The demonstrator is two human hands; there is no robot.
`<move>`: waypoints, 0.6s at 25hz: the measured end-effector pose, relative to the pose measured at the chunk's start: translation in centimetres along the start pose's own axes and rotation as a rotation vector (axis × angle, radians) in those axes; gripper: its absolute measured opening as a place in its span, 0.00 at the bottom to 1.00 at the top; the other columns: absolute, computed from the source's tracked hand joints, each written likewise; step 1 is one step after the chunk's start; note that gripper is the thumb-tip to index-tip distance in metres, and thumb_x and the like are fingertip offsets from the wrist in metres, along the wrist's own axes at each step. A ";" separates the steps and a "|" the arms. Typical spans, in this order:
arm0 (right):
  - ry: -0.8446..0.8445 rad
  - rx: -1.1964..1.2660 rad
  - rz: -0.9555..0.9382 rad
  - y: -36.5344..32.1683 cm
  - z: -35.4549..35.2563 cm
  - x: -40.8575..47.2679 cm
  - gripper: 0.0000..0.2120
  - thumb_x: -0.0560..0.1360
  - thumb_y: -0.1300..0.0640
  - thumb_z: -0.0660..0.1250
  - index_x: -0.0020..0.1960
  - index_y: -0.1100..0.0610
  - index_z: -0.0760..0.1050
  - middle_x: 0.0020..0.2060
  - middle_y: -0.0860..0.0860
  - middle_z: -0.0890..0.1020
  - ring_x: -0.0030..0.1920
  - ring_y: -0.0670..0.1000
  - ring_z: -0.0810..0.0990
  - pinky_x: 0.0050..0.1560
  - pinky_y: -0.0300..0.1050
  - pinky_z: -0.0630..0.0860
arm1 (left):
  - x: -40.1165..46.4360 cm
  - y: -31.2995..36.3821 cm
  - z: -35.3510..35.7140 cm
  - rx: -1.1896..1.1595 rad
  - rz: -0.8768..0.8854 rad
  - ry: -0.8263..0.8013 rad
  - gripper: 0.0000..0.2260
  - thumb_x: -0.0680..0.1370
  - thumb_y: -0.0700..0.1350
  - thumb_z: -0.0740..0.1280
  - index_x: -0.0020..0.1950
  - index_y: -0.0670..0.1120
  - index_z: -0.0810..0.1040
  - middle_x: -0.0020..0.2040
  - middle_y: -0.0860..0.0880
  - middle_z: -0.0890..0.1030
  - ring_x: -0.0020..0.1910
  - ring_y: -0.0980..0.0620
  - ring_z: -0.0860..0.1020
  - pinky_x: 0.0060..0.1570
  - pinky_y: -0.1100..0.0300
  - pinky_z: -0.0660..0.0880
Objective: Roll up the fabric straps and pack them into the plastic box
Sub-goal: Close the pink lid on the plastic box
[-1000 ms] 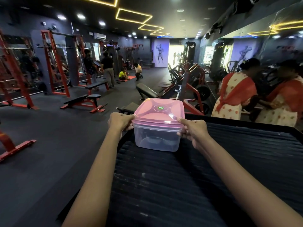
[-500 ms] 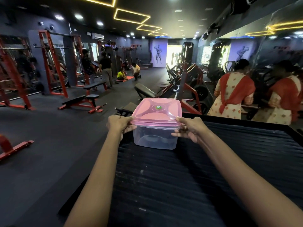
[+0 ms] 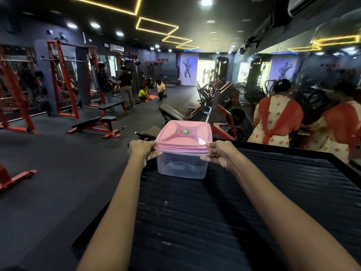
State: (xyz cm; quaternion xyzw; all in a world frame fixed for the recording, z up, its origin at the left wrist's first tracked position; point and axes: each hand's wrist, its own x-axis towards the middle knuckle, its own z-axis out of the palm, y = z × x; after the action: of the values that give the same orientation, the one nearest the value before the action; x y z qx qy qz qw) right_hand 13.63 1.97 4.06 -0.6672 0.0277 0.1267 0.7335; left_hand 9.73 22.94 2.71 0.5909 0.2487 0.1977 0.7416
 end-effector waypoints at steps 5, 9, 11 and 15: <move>0.026 0.053 0.021 -0.2 0.1 -0.1 0.06 0.79 0.69 0.60 0.44 0.68 0.73 0.29 0.54 0.70 0.21 0.47 0.73 0.58 0.59 0.76 | 0.1 -0.1 0.0 0.004 -0.009 0.016 0.10 0.75 0.31 0.67 0.34 0.35 0.71 0.33 0.40 0.75 0.16 0.53 0.75 0.24 0.60 0.79; 0.007 0.087 0.034 -0.5 0.1 0.1 0.04 0.79 0.70 0.59 0.47 0.69 0.72 0.32 0.55 0.71 0.25 0.51 0.75 0.57 0.55 0.77 | -0.3 0.0 0.0 -0.010 -0.025 0.024 0.11 0.76 0.31 0.66 0.34 0.36 0.71 0.19 0.46 0.76 0.16 0.53 0.76 0.25 0.59 0.78; -0.023 0.081 0.070 -0.6 -0.5 0.3 0.04 0.79 0.70 0.60 0.46 0.68 0.71 0.36 0.57 0.70 0.33 0.55 0.76 0.44 0.46 0.82 | -1.0 0.1 0.0 -0.014 -0.030 0.015 0.10 0.76 0.30 0.66 0.34 0.35 0.72 0.21 0.45 0.77 0.17 0.53 0.76 0.25 0.59 0.79; -0.110 0.082 0.129 -0.1 -3.3 -0.5 0.05 0.77 0.66 0.64 0.50 0.68 0.71 0.37 0.55 0.67 0.37 0.56 0.78 0.24 0.40 0.79 | -3.4 -0.1 -1.1 0.016 -0.064 -0.127 0.04 0.75 0.31 0.66 0.40 0.33 0.76 0.32 0.43 0.76 0.22 0.52 0.78 0.27 0.60 0.80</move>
State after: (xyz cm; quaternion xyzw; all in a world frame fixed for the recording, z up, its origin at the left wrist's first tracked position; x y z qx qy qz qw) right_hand 13.62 -1.39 3.92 -0.6254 0.0354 0.2091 0.7509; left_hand 6.41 21.79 2.89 0.6001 0.2214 0.1339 0.7569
